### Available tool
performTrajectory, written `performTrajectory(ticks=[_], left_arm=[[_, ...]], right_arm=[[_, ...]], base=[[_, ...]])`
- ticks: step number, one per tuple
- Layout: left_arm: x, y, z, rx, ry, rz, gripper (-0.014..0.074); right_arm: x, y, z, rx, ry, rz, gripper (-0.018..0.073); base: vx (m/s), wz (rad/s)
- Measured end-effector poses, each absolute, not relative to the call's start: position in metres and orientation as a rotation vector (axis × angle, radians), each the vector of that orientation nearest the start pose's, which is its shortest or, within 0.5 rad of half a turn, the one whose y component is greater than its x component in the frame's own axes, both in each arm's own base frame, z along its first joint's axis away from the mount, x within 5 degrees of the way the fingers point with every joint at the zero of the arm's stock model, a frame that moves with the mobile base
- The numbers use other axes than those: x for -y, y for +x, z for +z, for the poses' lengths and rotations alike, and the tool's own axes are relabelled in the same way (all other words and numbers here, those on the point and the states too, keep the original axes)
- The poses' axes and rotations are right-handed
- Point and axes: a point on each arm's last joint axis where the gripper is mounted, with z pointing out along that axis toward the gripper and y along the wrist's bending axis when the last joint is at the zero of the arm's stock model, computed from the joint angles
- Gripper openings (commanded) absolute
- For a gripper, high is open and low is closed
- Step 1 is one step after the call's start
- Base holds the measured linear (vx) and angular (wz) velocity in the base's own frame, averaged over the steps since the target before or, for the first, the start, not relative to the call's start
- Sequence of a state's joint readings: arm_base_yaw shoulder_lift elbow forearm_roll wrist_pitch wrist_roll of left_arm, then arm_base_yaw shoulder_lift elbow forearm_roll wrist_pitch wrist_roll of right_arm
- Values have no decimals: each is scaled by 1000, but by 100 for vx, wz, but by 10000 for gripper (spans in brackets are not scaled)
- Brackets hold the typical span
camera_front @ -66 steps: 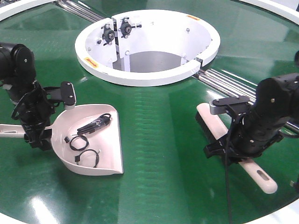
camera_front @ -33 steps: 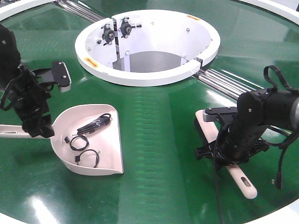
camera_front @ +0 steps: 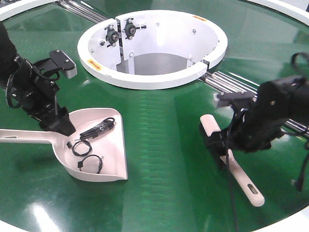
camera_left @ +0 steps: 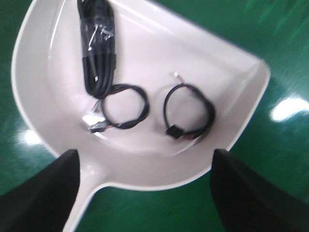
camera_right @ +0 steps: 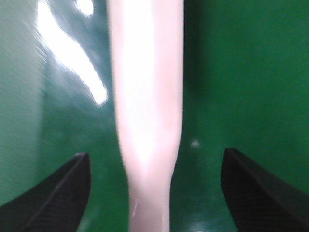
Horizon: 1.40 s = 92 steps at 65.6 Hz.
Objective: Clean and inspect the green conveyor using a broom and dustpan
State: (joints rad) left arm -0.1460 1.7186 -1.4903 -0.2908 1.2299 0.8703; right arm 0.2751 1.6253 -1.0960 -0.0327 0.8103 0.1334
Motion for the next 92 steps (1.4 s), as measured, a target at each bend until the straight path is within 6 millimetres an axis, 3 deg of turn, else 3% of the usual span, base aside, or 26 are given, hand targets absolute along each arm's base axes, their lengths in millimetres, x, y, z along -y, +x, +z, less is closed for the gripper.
performTrajectory(ticks=[13, 25, 34, 45, 55, 62, 69, 85, 92], left_arm=[[79, 338, 310, -2579, 1097, -357, 533], [76, 315, 350, -2551, 904, -350, 533], [71, 277, 397, -2425, 832, -326, 533], [62, 216, 457, -2142, 803, -230, 533], [51, 155, 483, -1903, 714, -171, 533], [43, 117, 466, -1780, 631, -135, 533], [35, 91, 423, -1709, 555, -102, 533], [22, 55, 313, -1630, 433, -66, 533], [18, 43, 288, -1556, 394, -48, 533]], right_arm=[[-77, 287, 291, -2579, -227, 73, 547], [-66, 255, 344, -2369, -220, 86, 546], [-56, 222, 379, -2226, -206, 103, 540], [-43, 178, 411, -2088, -225, 100, 526], [-34, 145, 421, -1974, -227, 107, 526], [-29, 123, 403, -1904, -232, 113, 526], [-24, 105, 375, -1838, -235, 125, 526], [-15, 65, 320, -1635, -222, 163, 526], [-11, 49, 303, -1523, -215, 173, 526]], base=[[0, 0], [0, 0], [0, 0], [0, 0], [0, 0], [0, 0], [0, 0], [0, 0], [0, 0]])
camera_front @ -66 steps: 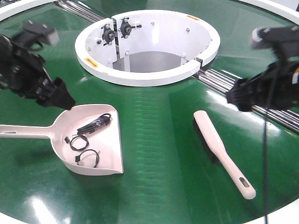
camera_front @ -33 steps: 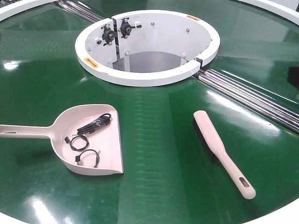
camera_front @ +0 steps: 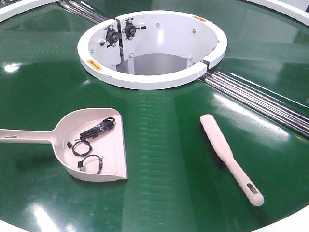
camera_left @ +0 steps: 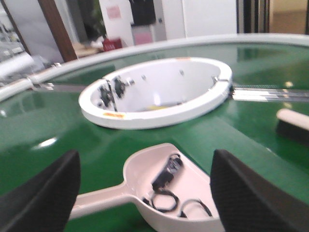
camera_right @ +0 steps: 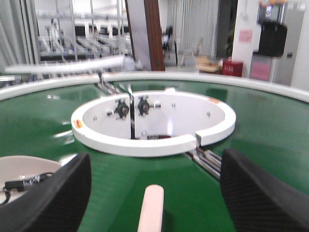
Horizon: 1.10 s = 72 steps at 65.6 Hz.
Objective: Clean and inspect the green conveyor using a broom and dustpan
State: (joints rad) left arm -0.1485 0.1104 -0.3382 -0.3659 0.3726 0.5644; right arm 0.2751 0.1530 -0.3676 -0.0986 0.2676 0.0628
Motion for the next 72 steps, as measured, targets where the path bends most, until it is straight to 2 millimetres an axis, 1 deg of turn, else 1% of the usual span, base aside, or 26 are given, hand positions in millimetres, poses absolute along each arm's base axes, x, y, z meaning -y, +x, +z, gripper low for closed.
performTrajectory(ticks=[6, 15, 17, 20, 23, 25, 28, 30, 32, 34, 35, 36, 72], left_arm=[[15, 39, 278, -1483, 354, -28, 533], [16, 42, 262, -1521, 336, -62, 531], [17, 43, 260, -1529, 338, -67, 521], [17, 43, 259, -1533, 337, -70, 482], [17, 43, 259, -1534, 337, -70, 416], [17, 43, 259, -1534, 337, -70, 350], [17, 43, 259, -1537, 339, -71, 239], [17, 43, 258, -1541, 340, -73, 132], [17, 43, 258, -1545, 342, -74, 43], [17, 43, 257, -1547, 344, -75, -8], [17, 43, 257, -1548, 344, -75, -9], [17, 43, 257, -1549, 345, -75, -9], [17, 43, 257, -1549, 343, -77, -8]], right_arm=[[-11, 45, 286, -1470, -214, 179, 526], [-12, 48, 266, -1461, -219, 183, 524], [-13, 50, 262, -1468, -221, 183, 517], [-13, 51, 257, -1474, -223, 183, 482], [-13, 51, 255, -1474, -224, 183, 426], [-13, 51, 255, -1472, -224, 184, 370], [-14, 51, 255, -1470, -224, 184, 270], [-14, 51, 254, -1472, -224, 184, 190], [-14, 51, 254, -1471, -224, 184, 106], [-14, 51, 254, -1471, -224, 184, 41], [-14, 51, 254, -1471, -224, 184, -6], [-14, 51, 254, -1470, -224, 184, -16], [-14, 51, 255, -1466, -223, 185, -8]], base=[[0, 0], [0, 0], [0, 0], [0, 0], [0, 0], [0, 0], [0, 0], [0, 0], [0, 0], [0, 0], [0, 0], [0, 0], [0, 0]])
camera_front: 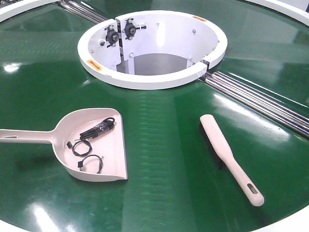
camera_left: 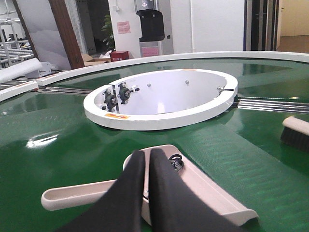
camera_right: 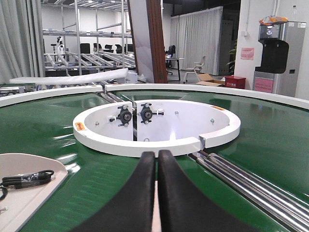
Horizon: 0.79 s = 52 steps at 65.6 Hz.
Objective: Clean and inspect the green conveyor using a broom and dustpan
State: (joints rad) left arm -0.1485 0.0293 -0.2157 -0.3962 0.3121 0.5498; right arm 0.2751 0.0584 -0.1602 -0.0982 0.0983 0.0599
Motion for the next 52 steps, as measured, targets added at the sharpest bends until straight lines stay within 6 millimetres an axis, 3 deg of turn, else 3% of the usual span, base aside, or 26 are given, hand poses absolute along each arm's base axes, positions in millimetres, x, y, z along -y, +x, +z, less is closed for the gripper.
performTrajectory(ticks=[18, 28, 42, 52], left_arm=[[17, 44, 253, -1560, 347, -69, -8], [12, 49, 237, -1615, 288, -31, -8], [6, 57, 194, -1677, 210, 0, -8], [4, 56, 194, -1613, 150, 26, -7]], right_arm=[[-14, 51, 255, -1464, -223, 185, -8], [-14, 51, 255, -1464, -223, 185, -8], [-14, 51, 255, -1464, -223, 185, -8], [-14, 51, 255, -1463, -223, 185, -8]], base=[[0, 0], [0, 0], [0, 0], [0, 0]])
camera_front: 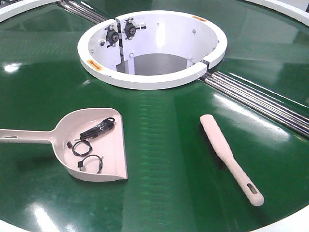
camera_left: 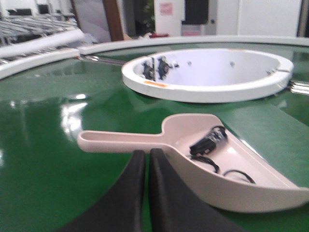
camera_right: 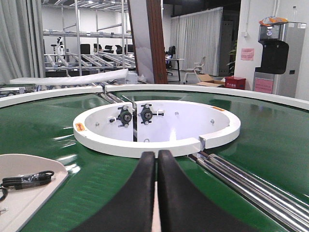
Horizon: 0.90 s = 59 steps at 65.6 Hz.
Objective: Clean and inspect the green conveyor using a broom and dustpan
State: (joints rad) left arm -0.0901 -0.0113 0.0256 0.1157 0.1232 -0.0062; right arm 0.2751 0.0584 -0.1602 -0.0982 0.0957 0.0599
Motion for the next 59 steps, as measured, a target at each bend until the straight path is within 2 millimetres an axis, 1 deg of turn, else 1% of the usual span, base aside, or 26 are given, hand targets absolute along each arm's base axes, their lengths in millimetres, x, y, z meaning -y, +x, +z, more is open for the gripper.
performTrajectory(ticks=[11, 22, 59], left_arm=[[2, 57, 195, -1603, 121, 41, -7], [3, 57, 195, -1596, 101, 18, -7], [3, 57, 195, -1596, 98, 14, -7]], right_arm=[[-14, 51, 255, -1463, -223, 185, -8], [-14, 51, 255, -1463, -223, 185, -8], [-14, 51, 255, -1463, -223, 185, -8]], base=[[0, 0], [0, 0], [0, 0]])
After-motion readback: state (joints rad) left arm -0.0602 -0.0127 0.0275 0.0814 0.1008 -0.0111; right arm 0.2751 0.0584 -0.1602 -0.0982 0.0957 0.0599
